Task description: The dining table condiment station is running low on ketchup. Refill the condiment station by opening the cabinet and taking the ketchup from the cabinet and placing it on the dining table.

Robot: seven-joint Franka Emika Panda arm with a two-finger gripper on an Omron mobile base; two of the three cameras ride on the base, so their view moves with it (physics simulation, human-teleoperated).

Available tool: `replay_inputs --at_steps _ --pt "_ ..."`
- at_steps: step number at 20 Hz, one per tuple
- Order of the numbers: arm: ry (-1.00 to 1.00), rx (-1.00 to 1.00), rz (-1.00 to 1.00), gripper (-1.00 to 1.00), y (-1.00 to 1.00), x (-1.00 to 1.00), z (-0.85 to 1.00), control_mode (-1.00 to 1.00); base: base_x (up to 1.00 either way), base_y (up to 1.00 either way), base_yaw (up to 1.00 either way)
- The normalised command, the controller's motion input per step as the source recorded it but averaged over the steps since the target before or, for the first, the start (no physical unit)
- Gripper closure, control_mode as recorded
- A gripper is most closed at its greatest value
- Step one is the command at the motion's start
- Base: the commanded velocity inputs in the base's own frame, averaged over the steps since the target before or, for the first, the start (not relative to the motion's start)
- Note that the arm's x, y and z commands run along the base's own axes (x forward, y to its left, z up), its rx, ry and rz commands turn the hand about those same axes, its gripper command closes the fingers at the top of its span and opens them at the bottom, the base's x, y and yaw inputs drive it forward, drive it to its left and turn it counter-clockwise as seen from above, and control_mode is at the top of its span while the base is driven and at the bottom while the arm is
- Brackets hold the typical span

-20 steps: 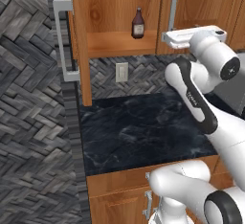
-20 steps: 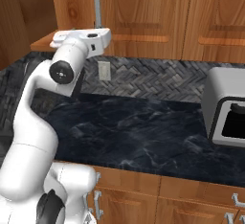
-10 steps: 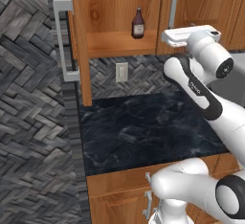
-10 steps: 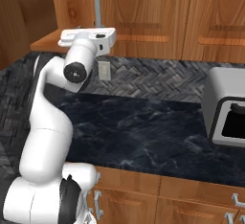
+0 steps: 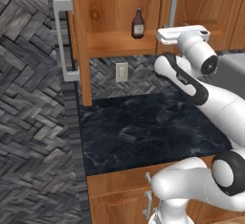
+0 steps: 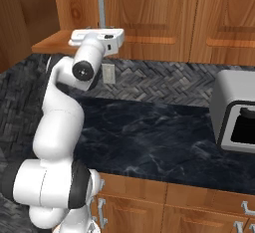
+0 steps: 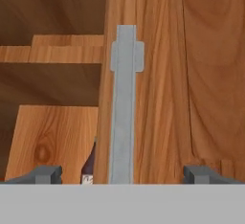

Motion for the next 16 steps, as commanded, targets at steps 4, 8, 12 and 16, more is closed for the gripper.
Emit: replay_inputs --at_steps 4,8,12,16 --pt "0.05 0.0 -0.01 -1.0 0.07 0.51 0.0 -1.0 0.0 0.0 0.0" --pt "0.06 0.0 0.0 -1.0 0.0 0.36 0.05 -1.0 0.0 0.0 0.0" --pt "0.07 0.0 0.0 -1.0 0.0 0.31 0.01 -1.0 0.0 0.0 0.0" --pt "0.08 0.0 0.0 1.0 0.06 0.29 0.0 -1.0 0.0 0.0 0.0"
